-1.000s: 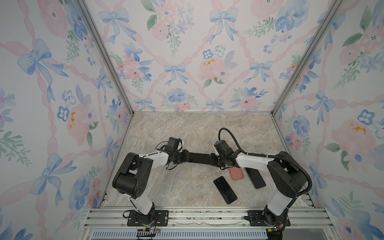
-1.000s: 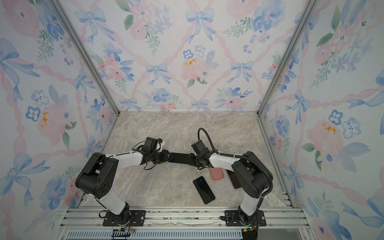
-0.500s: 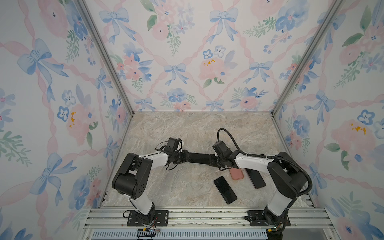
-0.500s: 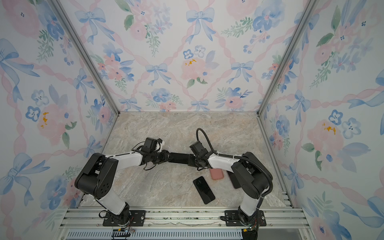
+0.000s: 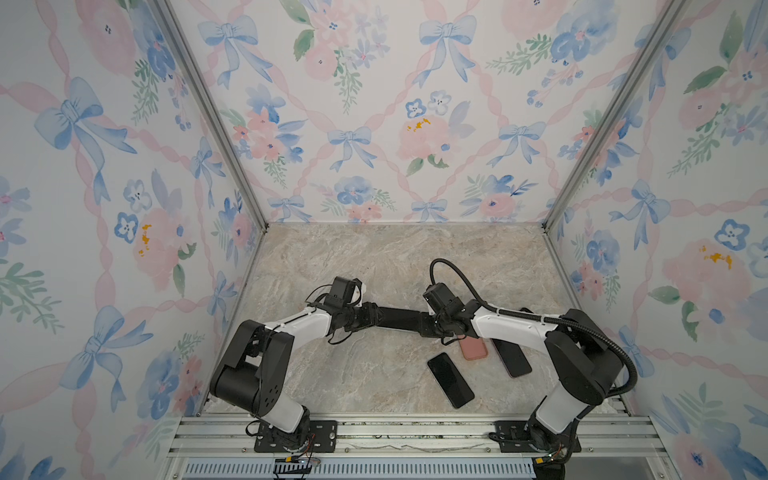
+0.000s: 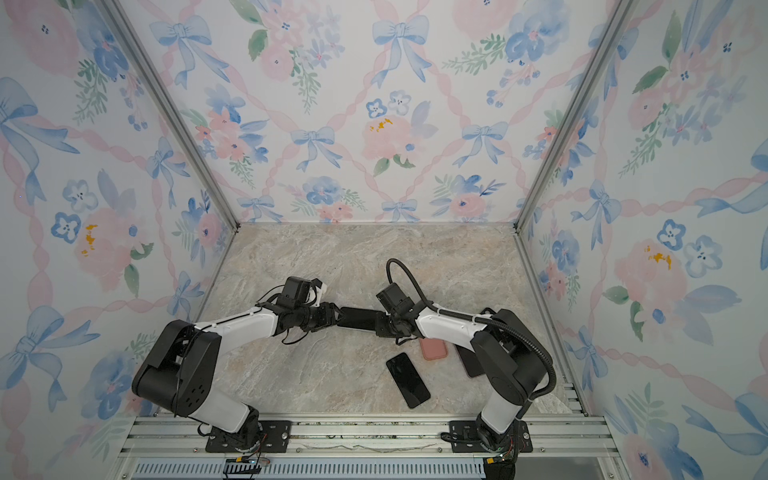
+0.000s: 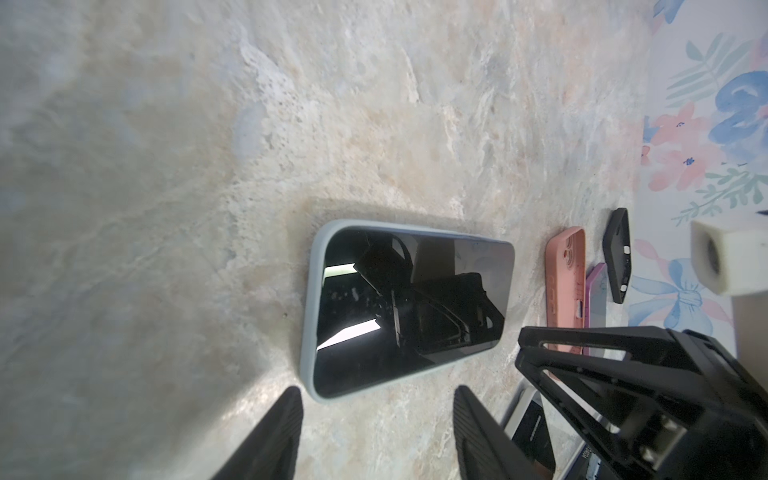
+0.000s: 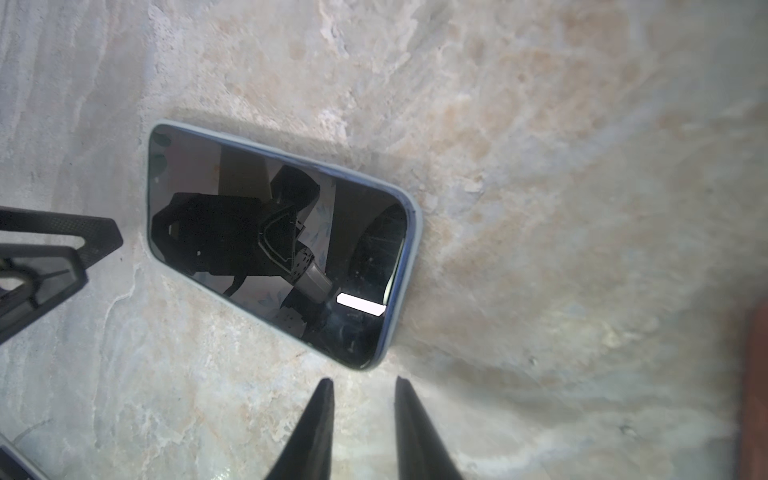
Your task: Put the phone into the phone case
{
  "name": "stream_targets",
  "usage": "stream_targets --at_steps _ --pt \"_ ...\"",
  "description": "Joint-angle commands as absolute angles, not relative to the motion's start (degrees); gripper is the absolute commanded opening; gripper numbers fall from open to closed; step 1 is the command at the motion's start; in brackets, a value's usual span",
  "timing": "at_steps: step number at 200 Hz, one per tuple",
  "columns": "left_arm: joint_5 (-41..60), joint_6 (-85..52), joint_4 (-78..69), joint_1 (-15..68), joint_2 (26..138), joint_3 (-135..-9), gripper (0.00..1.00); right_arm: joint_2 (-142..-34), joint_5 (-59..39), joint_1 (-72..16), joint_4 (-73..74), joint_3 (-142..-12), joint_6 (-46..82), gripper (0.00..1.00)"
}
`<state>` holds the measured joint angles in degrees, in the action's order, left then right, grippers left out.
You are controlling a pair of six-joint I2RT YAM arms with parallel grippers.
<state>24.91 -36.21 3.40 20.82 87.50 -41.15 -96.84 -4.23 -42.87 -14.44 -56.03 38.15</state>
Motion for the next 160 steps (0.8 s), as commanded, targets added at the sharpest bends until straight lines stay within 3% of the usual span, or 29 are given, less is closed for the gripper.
stream_targets --at_steps 1,61,160 --pt "25.3 -36.7 6.1 21.1 85.1 -38.6 0.61 -95.2 -4.2 -41.9 -17.6 -58.0 33.8 0.33" --pt "23.8 -40.5 4.6 26.4 81.8 -35.4 0.62 -98.2 -4.5 -38.9 -19.3 -62.9 28.3 0.43" --pt "29.2 -43.5 -6.7 28.1 89.8 -33.8 0.62 -108.0 -10.4 -34.9 -16.2 -68.1 23.5 0.54"
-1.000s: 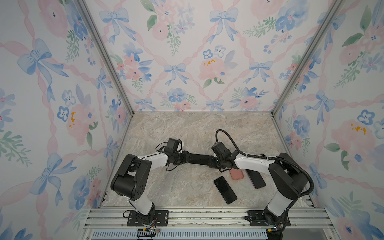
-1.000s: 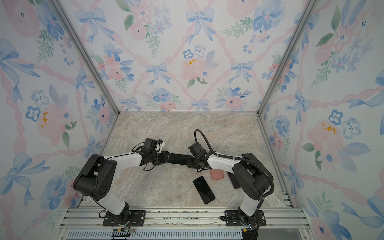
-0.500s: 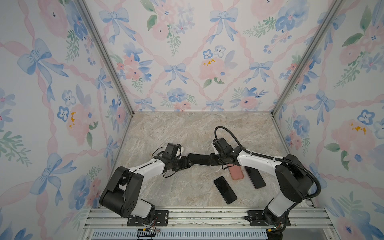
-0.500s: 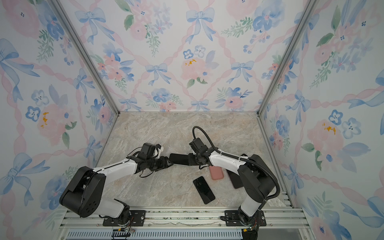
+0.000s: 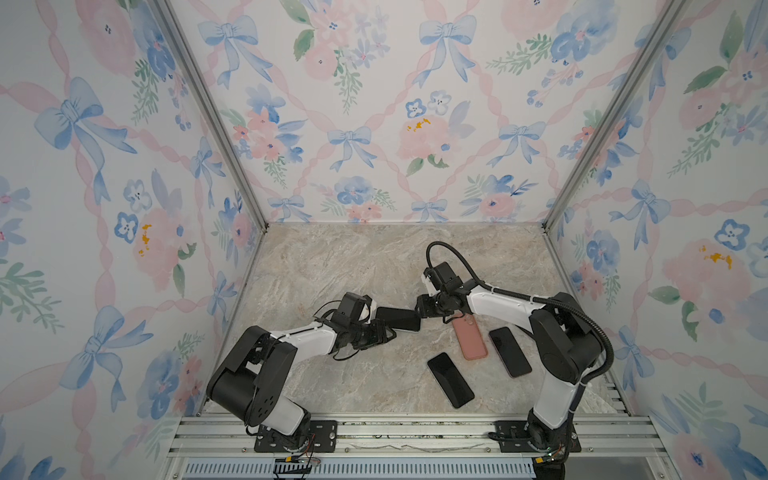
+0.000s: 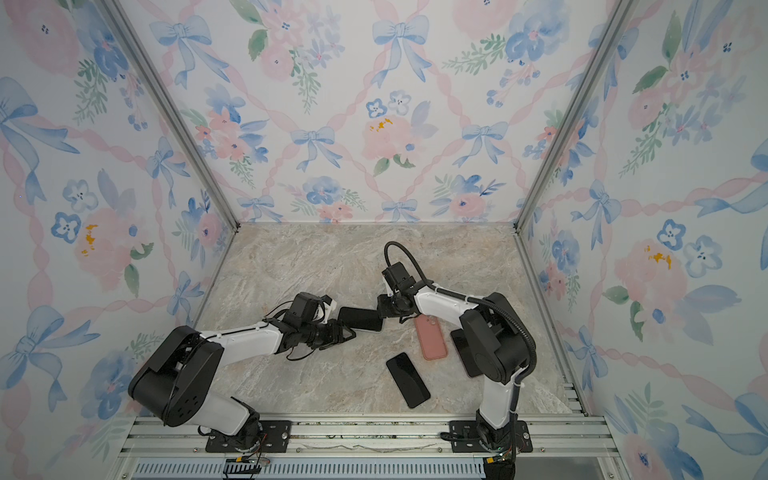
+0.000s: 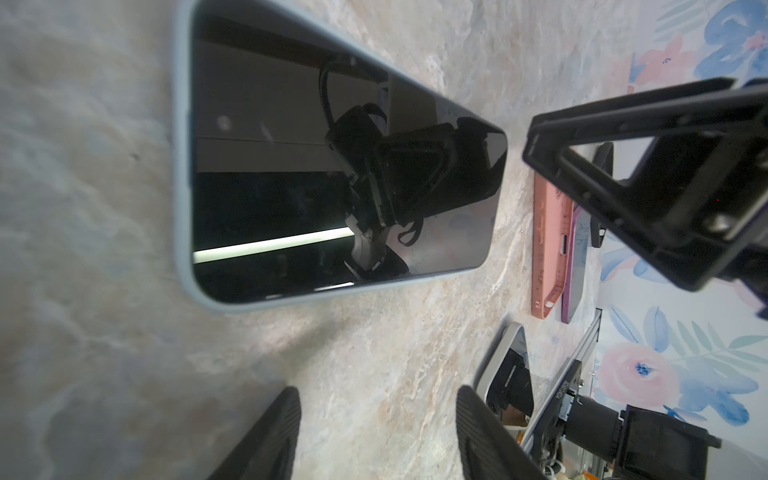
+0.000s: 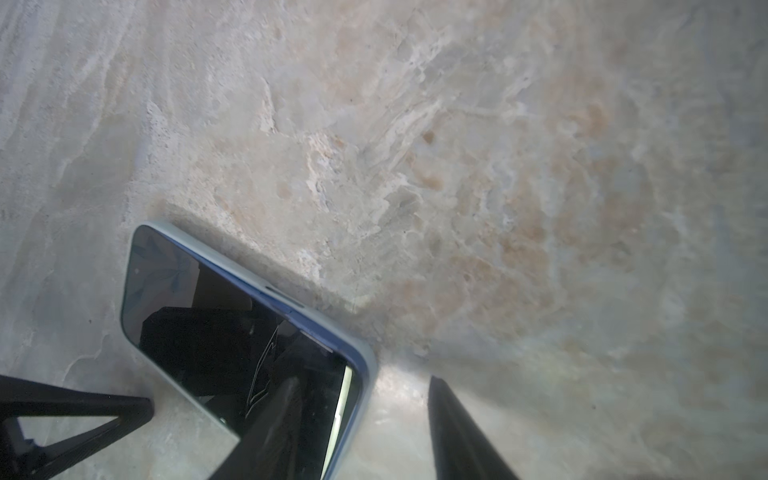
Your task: Put the phone into the phone case
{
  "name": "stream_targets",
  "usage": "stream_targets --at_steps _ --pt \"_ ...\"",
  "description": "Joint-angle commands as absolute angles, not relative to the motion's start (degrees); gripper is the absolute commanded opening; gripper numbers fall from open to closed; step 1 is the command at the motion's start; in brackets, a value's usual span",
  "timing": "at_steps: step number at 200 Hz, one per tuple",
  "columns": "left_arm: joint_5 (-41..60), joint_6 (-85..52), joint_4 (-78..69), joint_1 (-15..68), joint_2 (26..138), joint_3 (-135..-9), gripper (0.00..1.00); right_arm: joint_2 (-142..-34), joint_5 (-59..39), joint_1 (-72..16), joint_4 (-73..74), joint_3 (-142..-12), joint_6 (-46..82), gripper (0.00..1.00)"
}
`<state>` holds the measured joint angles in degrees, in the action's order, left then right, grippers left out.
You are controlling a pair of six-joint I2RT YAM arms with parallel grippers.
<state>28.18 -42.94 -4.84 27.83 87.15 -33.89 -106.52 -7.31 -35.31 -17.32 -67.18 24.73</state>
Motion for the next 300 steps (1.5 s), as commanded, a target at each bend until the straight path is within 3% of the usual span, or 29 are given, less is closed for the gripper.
stream_targets --at_steps 1,53,114,157,197,226,300 --pt "29.2 -43.5 -6.7 28.1 89.9 -33.8 0.62 -108.0 -10.5 -34.9 -16.1 -68.1 23.5 0.55" --pt "29.6 -42.4 -8.8 25.6 94.9 -35.0 0.6 -111.8 -14.3 -34.0 -13.4 -69.6 23.1 0.56" --pt "31.2 -40.7 -8.7 24.1 100.9 -41.3 0.58 -110.9 -18.1 -34.1 -13.0 -68.3 23.5 0.45" --pt "31.8 -40.3 -8.7 24.0 103.8 -45.4 0.58 -106.9 -17.6 -35.4 -12.2 -64.0 25.8 0.43" --pt "31.8 -40.1 -8.7 23.2 103.4 -44.5 0.57 -105.2 -16.2 -36.5 -12.6 -62.6 27.0 0.38" --pt "30.8 -40.5 -7.9 22.6 99.8 -40.9 0.56 -103.7 -10.0 -35.8 -15.9 -62.6 23.7 0.34" --pt "32.6 -42.8 -10.8 23.5 100.3 -39.3 0.56 -105.9 -13.0 -35.6 -14.8 -64.8 22.9 0.28"
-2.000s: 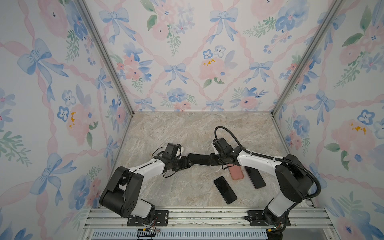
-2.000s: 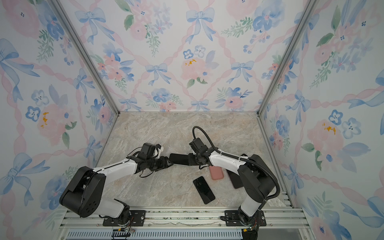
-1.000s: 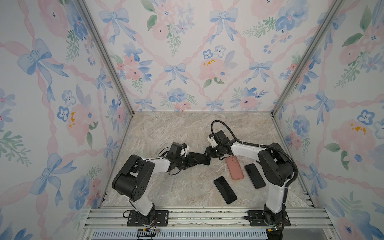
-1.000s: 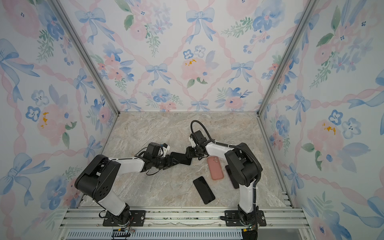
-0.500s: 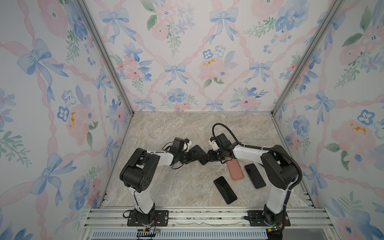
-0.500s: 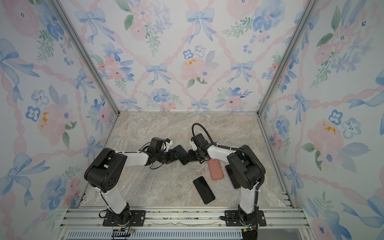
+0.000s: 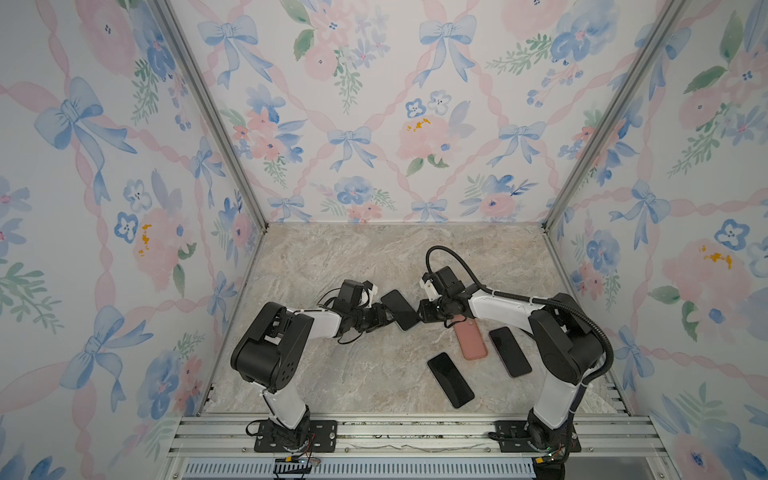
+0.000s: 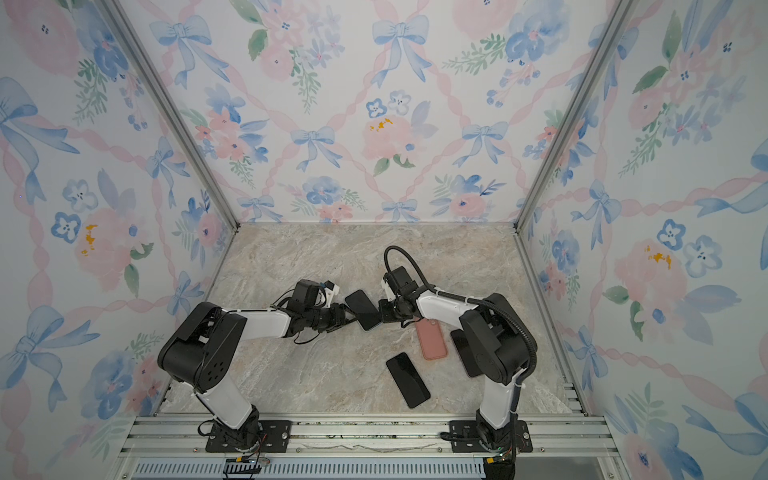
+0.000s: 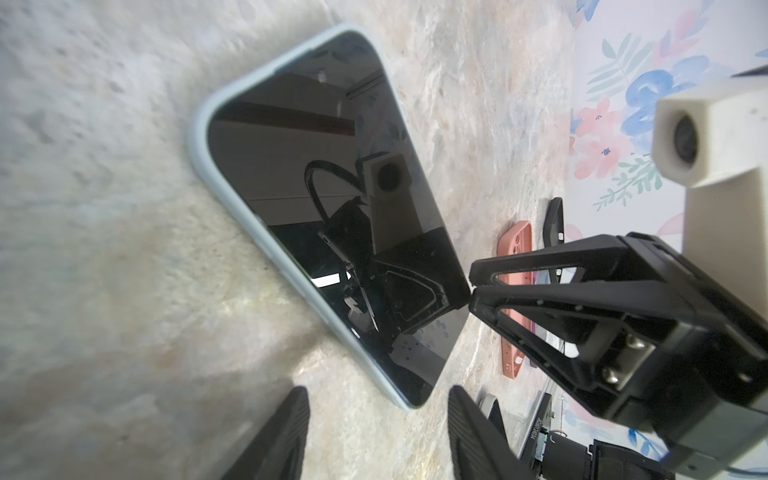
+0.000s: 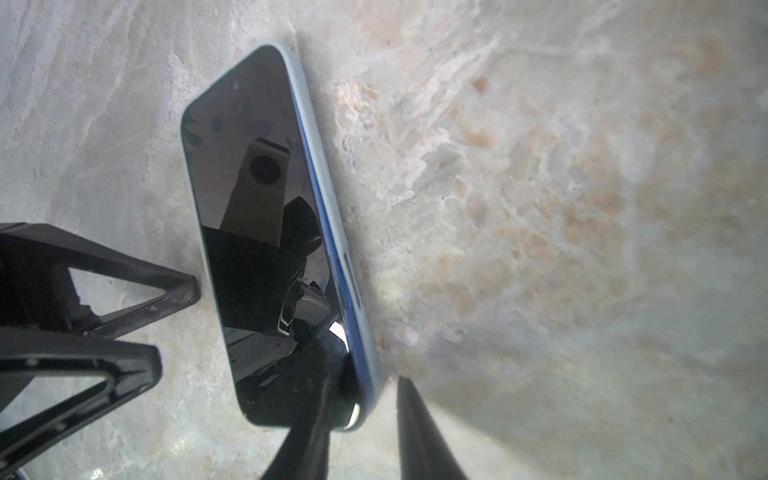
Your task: Put the phone into the phone case
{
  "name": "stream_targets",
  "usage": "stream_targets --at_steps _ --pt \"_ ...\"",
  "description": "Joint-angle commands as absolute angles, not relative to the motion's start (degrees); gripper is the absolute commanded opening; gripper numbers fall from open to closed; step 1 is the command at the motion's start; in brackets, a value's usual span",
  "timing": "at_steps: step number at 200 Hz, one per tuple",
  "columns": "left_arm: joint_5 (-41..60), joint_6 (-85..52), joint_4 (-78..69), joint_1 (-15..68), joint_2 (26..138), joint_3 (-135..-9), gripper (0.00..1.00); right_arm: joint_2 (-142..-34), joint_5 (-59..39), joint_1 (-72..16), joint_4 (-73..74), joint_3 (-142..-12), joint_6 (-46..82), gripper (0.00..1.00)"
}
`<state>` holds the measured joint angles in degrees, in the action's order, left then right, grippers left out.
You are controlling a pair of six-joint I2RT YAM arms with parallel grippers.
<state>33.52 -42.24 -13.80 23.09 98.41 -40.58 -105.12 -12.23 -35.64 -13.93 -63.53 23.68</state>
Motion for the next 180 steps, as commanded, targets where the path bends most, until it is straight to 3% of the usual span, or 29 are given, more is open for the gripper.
stream_targets --at_steps 1,180 --pt "32.6 -42.8 -10.8 23.5 100.3 -39.3 0.56 -105.9 -13.0 -35.7 -14.8 -64.7 22.9 0.28" --pt "33.5 -43.2 -11.8 24.4 105.2 -41.7 0.48 -106.6 -16.6 -38.0 -13.0 -61.5 24.1 0.16"
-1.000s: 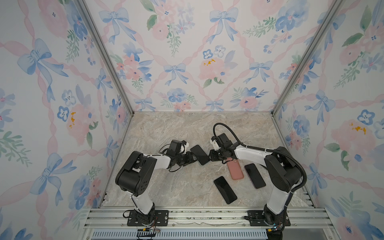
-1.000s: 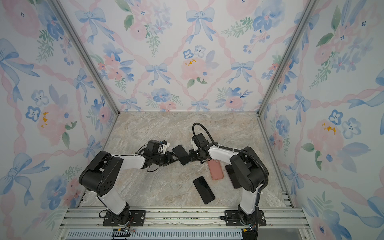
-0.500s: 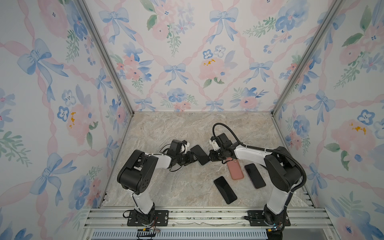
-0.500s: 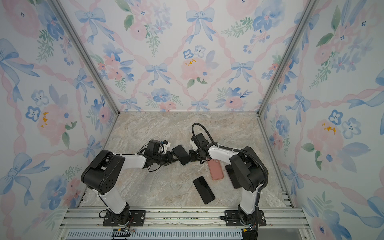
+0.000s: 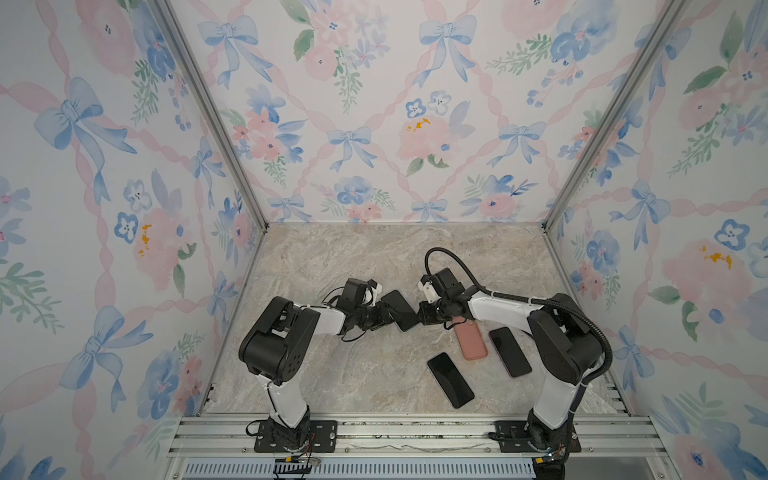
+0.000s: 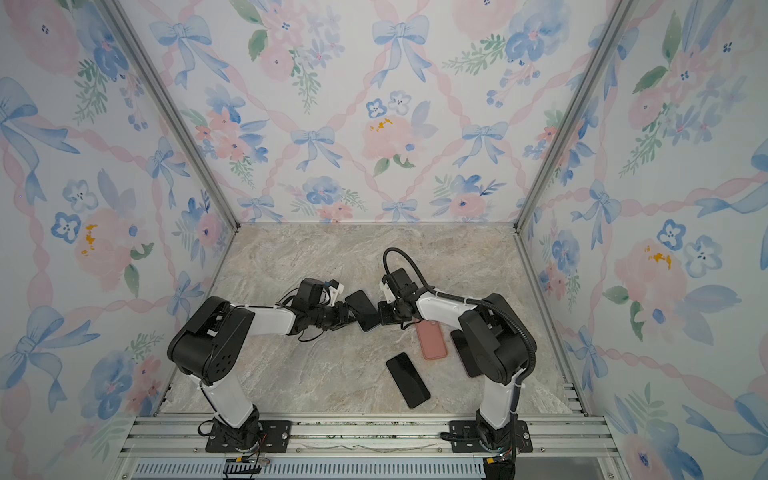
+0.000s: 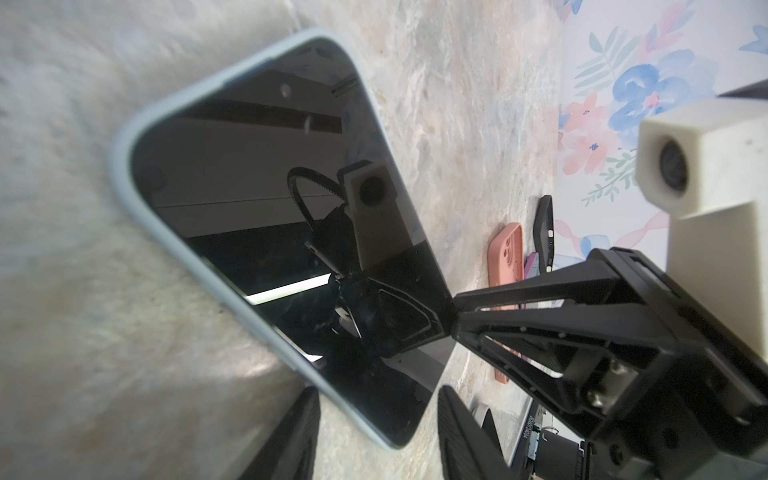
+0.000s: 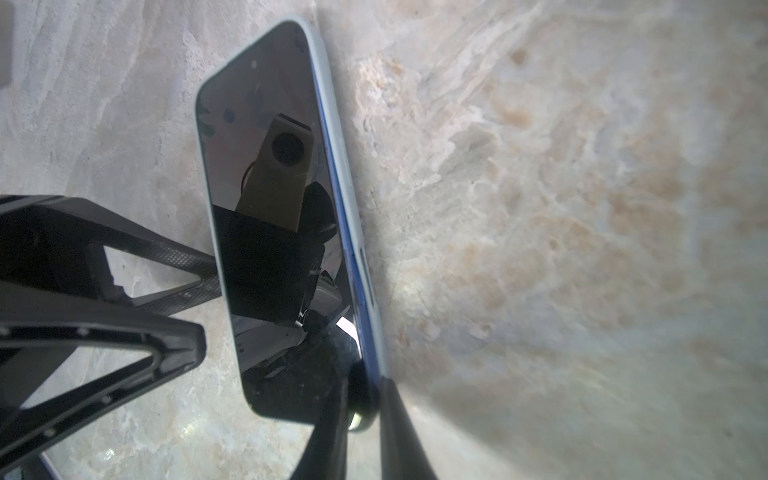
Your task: Put the phone into the phone case
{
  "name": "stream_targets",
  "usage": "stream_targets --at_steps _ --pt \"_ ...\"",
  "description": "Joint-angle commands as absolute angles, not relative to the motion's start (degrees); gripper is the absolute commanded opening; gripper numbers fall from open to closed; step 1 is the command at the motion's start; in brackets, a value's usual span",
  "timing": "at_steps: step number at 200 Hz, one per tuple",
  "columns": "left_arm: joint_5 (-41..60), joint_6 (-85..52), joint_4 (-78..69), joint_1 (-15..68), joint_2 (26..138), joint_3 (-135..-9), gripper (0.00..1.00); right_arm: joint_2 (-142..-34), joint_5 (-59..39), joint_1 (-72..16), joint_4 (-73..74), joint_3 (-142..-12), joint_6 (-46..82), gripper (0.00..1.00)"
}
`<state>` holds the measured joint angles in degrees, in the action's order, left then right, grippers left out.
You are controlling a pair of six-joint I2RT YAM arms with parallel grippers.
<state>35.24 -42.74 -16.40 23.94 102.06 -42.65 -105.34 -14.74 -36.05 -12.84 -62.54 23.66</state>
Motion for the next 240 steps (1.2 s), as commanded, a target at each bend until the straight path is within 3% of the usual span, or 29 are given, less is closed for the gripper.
stream_targets --at_steps 1,179,240 --pt "33.5 -43.2 -11.8 24.4 105.2 -41.7 0.48 -106.7 -16.6 -38.1 -13.0 -61.6 24.1 0.16" --pt "33.7 -43.3 -11.9 25.4 105.3 -43.2 0.48 -108.1 -17.6 -41.2 -11.3 -58.2 26.5 0.11" --pt "32.8 -42.8 -9.5 25.4 104.1 -42.6 0.48 -105.8 -17.8 -40.0 -15.0 -58.5 26.0 0.21"
